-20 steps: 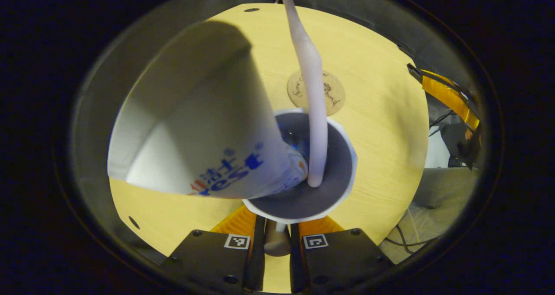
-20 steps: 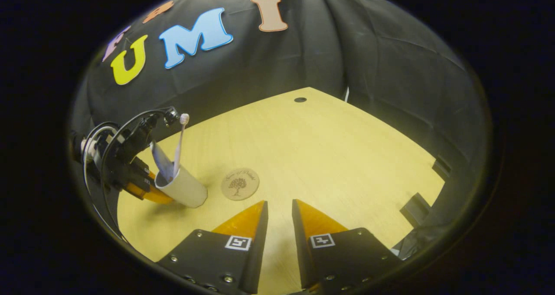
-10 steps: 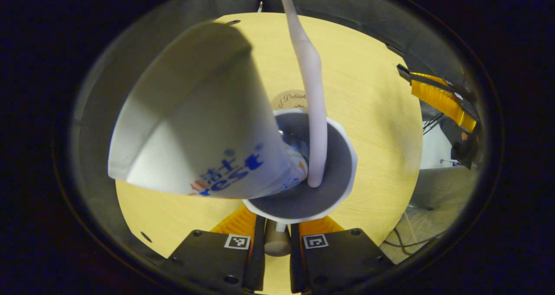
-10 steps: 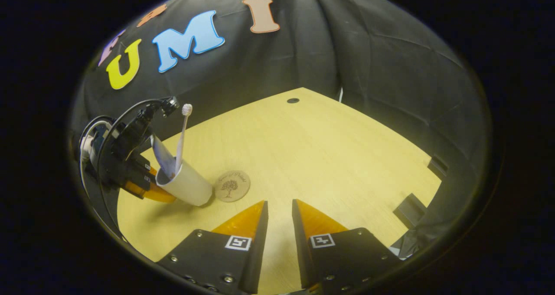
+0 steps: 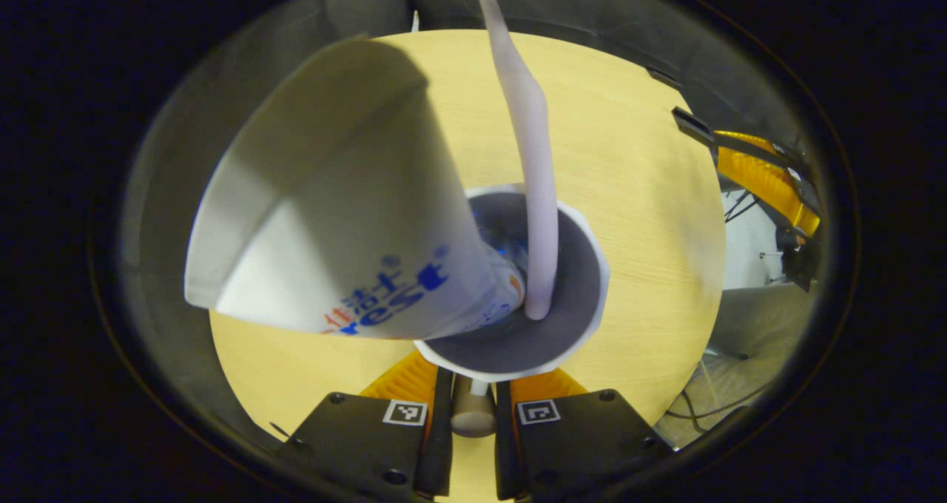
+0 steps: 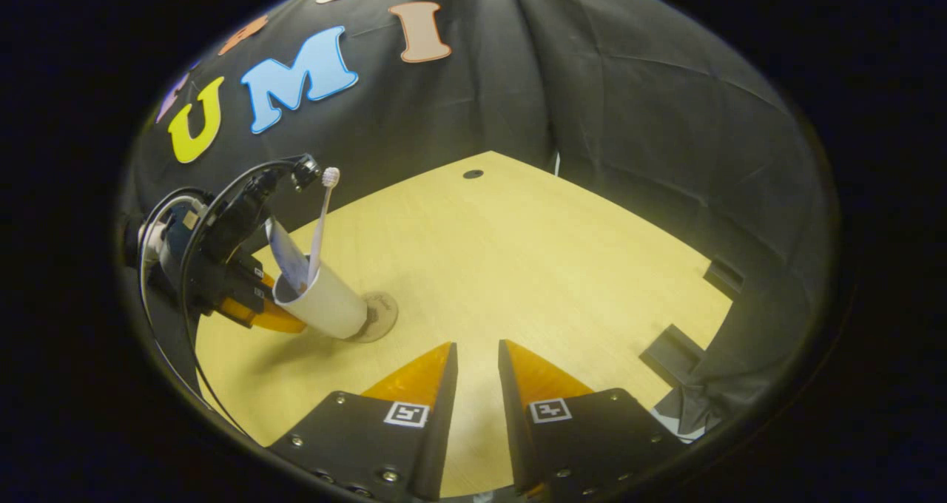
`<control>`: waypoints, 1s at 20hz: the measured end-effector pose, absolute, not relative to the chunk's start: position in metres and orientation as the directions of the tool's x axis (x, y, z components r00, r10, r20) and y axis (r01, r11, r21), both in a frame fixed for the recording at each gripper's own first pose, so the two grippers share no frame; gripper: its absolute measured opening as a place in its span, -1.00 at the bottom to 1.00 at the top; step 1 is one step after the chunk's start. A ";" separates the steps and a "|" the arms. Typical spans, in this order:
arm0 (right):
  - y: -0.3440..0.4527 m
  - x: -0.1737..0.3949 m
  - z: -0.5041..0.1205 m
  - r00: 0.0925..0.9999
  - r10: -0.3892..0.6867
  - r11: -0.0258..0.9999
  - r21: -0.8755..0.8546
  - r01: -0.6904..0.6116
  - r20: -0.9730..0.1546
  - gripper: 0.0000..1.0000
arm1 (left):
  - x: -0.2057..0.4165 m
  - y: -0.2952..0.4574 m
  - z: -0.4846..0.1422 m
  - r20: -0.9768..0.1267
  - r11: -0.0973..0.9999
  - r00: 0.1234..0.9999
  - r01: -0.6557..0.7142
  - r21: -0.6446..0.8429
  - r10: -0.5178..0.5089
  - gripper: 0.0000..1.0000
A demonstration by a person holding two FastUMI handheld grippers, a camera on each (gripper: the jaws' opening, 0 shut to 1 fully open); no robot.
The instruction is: Put the toothbrush and toothpaste on the desktop into the cup, then pick up the cup and place it on the coaster on the desktop.
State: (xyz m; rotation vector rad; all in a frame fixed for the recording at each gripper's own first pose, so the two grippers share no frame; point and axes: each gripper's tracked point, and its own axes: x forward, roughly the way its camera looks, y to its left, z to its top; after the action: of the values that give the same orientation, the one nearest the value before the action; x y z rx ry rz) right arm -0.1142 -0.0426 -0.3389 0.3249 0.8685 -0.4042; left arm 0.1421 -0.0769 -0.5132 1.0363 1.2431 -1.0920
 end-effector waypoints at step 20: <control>-0.062 -0.132 -0.332 0.567 -0.211 0.861 0.124 0.493 -0.796 -0.31 | 0.144 -0.093 -0.511 -0.994 0.250 0.079 0.966 0.059 -0.069 0.19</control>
State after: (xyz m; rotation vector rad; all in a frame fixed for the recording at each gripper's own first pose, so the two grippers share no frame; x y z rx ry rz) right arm -0.1320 -0.0615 -0.3324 0.3532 0.8761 -0.4237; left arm 0.1443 -0.0925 -0.5110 1.0010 1.2096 -1.0109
